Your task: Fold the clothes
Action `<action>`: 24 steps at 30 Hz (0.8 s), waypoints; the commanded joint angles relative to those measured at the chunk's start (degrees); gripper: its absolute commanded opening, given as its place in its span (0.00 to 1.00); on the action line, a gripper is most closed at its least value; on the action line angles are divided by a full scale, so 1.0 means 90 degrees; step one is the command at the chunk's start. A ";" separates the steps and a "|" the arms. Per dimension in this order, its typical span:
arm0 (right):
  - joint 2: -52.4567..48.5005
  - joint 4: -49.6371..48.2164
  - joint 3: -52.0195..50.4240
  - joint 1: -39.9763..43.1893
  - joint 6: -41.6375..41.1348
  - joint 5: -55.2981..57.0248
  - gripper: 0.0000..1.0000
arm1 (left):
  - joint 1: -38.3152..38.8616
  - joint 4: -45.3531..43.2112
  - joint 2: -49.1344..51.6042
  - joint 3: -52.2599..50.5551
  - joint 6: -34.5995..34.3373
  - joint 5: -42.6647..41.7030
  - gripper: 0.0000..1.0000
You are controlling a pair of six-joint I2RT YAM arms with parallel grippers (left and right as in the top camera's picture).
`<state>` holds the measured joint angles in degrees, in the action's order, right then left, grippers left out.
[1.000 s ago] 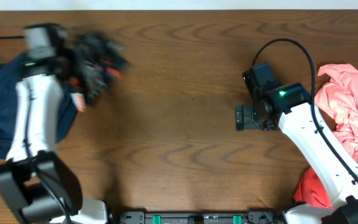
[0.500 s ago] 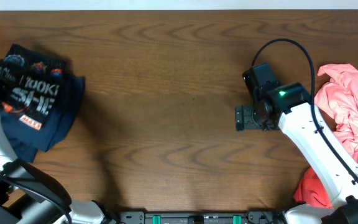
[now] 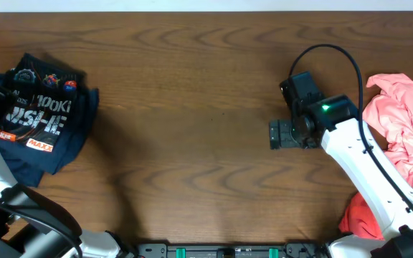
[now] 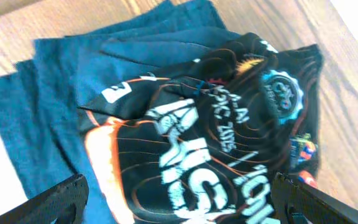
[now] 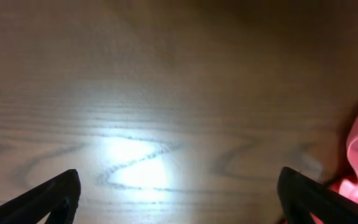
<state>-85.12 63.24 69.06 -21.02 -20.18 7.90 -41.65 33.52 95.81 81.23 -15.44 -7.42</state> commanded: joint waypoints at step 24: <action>-0.0316 0.1010 0.0063 0.2183 0.1112 -0.1712 0.99 | 0.4816 0.4692 0.0017 -0.0039 0.1093 -0.0576 0.98</action>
<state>-89.80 70.50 69.17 -1.83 -11.99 -7.35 1.78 74.19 97.41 80.86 -6.46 -13.43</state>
